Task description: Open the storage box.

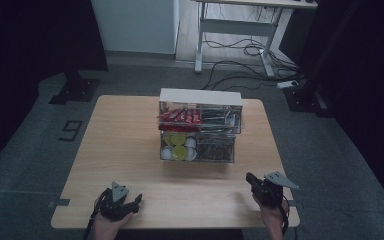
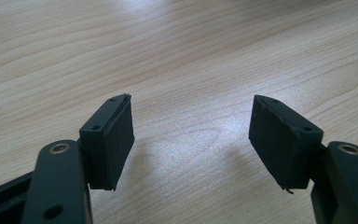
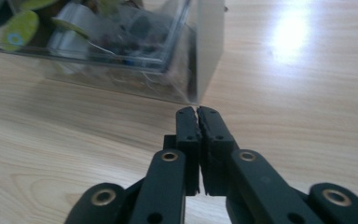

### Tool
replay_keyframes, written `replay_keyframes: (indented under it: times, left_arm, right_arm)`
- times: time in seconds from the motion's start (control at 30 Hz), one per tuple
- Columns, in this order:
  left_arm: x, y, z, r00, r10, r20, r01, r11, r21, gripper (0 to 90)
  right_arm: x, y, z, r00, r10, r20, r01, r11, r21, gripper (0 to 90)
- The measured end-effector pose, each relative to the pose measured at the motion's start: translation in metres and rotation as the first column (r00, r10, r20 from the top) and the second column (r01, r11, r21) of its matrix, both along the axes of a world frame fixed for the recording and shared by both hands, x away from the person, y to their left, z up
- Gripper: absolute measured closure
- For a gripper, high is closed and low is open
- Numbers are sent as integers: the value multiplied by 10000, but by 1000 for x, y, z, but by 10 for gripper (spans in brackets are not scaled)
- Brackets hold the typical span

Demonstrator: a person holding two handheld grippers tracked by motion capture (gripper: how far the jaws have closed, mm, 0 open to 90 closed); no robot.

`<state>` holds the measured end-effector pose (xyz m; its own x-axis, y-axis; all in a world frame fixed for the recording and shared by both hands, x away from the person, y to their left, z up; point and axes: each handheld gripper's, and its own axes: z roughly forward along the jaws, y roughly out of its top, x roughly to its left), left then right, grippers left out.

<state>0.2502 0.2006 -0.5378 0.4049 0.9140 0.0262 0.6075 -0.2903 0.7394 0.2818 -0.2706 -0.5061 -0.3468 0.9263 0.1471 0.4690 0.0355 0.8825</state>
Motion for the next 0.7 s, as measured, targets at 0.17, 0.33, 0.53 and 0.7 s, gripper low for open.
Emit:
replay_keyframes:
  times: [0.17, 0.33, 0.53, 0.7]
  left_arm:
    - [0, -1, 0, 10000, 3, 0, -3, 10000, 2, 310]
    - [0, 0, 0, 10000, 5, -4, -5, 10000, -6, 311]
    - [0, 0, -1, 10000, -1, -47, 1, 10000, 15, 312]
    - [0, -1, -1, 10000, -15, -61, 15, 10000, 9, 312]
  right_arm:
    - [-1, 6, 7, 9993, 308, 198, -310, 9995, 113, 888]
    - [-1, 11, 10, 9986, 464, 265, -466, 9989, 80, 889]
    - [0, 19, 14, 9968, 728, 330, -728, 9973, -28, 889]
    - [2, 25, 17, 9955, 855, 408, -855, 9963, -34, 889]
